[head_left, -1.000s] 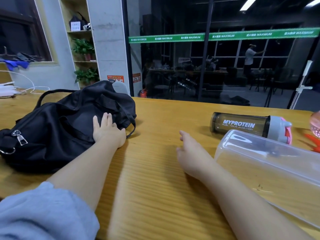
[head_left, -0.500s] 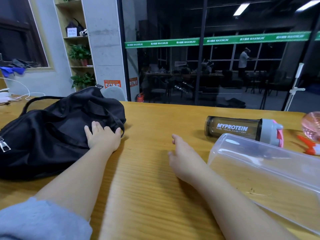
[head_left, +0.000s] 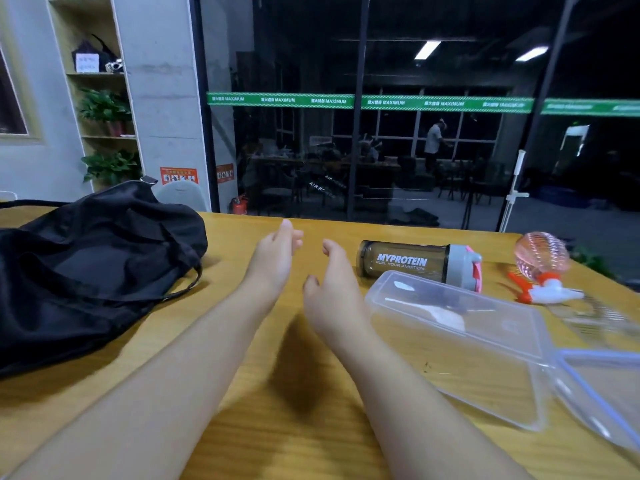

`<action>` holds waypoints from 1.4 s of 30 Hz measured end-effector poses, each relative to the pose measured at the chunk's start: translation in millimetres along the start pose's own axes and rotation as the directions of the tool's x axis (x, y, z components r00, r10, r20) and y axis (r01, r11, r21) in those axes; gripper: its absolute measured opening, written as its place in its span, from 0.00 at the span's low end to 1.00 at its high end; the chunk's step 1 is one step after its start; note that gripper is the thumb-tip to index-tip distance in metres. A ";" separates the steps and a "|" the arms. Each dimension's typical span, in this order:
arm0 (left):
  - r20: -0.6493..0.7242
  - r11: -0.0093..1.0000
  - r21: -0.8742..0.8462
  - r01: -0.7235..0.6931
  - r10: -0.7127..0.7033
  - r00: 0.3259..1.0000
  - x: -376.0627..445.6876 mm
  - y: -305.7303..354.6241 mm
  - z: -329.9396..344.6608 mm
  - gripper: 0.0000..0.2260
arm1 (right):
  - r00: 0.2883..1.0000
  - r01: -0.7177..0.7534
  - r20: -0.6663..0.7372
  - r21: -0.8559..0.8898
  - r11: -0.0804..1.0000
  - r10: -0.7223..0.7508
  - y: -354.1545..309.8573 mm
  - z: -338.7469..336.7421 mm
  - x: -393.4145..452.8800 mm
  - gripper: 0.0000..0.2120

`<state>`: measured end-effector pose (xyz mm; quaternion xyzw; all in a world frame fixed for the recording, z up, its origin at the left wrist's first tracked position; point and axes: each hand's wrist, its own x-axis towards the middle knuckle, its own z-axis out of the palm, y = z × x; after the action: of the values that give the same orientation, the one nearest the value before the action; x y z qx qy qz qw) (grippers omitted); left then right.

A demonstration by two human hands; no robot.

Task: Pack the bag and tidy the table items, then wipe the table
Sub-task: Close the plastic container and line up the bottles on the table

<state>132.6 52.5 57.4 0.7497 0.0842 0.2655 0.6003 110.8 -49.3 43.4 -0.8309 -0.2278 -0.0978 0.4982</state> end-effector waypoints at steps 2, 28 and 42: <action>0.055 0.985 -0.172 0.013 -0.003 0.998 -11.1 9.2 18.5 0.19 | 0.995 0.024 -0.101 0.086 0.996 -0.015 -5.0 -14.8 -1.7 0.27; 0.243 0.996 0.035 -0.087 0.076 0.967 -43.1 -16.3 77.1 0.14 | 0.798 -0.303 -0.532 0.053 0.952 0.283 76.3 -165.7 -88.9 0.12; 0.330 0.962 0.157 0.224 -0.265 0.906 -39.4 -33.3 81.4 0.52 | 0.827 -0.457 -0.248 0.229 0.860 0.505 88.3 -156.8 -83.5 0.21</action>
<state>146.3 -25.8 3.0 0.8018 0.0852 0.0461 0.5897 89.7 -244.9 17.7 -0.7940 0.0605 -0.0750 0.6002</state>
